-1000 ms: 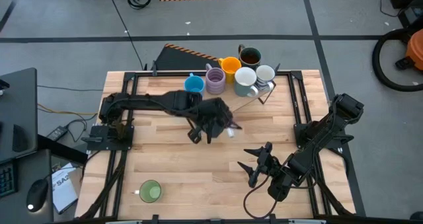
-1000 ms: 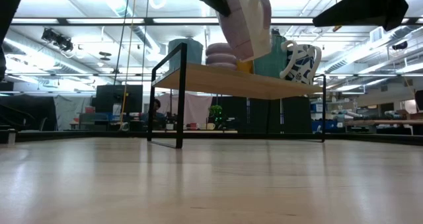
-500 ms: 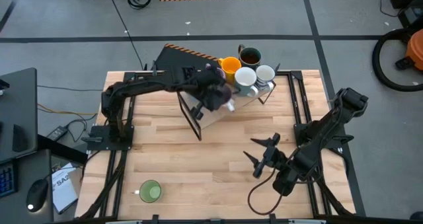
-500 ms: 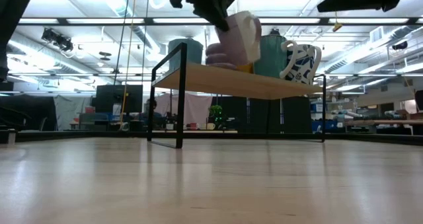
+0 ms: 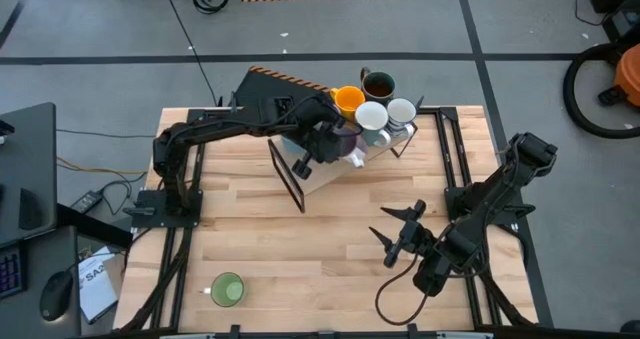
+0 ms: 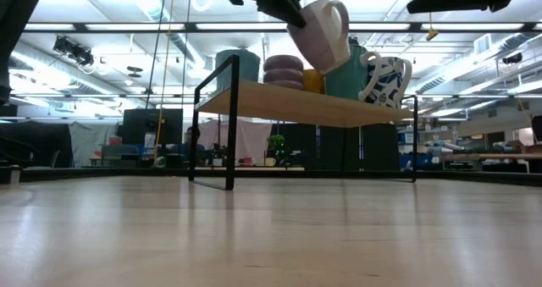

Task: Place coffee mugs
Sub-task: Put the purple/white cup on the shelf

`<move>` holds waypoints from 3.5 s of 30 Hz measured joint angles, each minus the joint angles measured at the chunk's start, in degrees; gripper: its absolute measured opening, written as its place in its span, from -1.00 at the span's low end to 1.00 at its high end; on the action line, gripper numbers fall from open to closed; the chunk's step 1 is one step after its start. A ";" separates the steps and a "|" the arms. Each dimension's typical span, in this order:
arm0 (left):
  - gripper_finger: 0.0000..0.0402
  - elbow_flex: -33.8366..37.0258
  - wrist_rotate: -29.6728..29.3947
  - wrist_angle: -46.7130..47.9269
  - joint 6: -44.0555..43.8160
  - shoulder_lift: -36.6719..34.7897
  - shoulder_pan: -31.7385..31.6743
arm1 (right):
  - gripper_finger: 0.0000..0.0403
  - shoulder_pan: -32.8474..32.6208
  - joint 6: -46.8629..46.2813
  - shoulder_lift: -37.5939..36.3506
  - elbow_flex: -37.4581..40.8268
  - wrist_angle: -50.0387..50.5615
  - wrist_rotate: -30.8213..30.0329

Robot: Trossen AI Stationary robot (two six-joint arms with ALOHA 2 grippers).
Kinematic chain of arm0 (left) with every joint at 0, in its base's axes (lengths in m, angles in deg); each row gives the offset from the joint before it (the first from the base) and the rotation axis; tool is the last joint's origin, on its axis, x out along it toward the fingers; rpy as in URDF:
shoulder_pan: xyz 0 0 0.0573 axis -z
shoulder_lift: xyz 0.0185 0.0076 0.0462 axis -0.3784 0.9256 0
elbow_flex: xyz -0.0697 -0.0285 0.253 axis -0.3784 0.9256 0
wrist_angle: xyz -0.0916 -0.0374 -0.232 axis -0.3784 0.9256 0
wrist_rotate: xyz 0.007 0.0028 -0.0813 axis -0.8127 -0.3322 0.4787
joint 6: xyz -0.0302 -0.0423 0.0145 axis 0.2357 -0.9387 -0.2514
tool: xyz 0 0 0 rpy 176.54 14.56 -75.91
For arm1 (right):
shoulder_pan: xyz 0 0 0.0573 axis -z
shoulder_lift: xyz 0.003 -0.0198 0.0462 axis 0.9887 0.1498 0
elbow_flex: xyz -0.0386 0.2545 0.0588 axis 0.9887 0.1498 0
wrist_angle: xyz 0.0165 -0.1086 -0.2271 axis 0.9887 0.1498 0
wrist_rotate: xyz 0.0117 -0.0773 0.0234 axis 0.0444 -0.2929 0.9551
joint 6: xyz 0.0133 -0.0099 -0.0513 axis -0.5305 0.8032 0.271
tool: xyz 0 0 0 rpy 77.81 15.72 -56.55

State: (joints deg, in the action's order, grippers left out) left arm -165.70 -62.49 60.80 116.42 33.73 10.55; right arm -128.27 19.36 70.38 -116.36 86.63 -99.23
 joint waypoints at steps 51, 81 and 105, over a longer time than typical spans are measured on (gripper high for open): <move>-0.52 0.07 -7.71 5.72 -4.56 3.13 -1.04 | 0.41 -2.50 -1.14 -1.86 -0.02 -3.44 -1.56; -0.41 0.07 -12.67 -0.53 -8.48 3.13 -0.49 | 0.41 -2.50 -1.03 -1.84 -0.02 -3.73 -1.52; -0.41 0.07 -24.33 -2.52 -8.44 2.36 3.19 | 0.41 -2.55 -0.18 -1.84 0.02 -3.51 -1.44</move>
State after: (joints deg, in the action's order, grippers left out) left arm -165.63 -86.82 58.28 107.98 36.10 13.74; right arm -130.82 19.18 68.55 -116.34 83.12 -100.67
